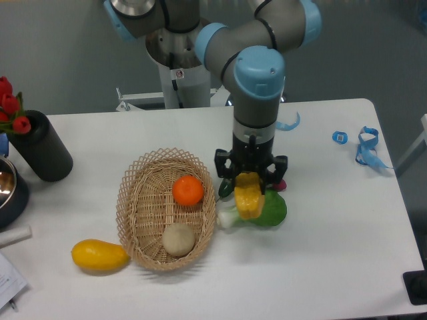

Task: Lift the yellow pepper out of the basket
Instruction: 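Lift the yellow pepper out of the basket toward the bok choy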

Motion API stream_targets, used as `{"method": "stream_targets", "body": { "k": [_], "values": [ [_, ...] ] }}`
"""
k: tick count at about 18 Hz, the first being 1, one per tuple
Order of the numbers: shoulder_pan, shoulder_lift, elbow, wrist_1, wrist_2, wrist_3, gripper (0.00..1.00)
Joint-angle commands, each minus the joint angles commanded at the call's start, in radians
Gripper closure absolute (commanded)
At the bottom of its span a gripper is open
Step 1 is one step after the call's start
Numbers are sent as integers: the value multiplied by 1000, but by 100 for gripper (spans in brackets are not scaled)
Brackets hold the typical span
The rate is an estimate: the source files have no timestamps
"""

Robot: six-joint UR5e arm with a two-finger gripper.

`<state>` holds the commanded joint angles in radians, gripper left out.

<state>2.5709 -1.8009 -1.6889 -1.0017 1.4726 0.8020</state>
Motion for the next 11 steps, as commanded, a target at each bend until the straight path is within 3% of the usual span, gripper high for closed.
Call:
{"method": "stream_targets", "body": {
  "k": [11],
  "values": [
    [28,2,-3,-2,41,37,64]
  ]
}}
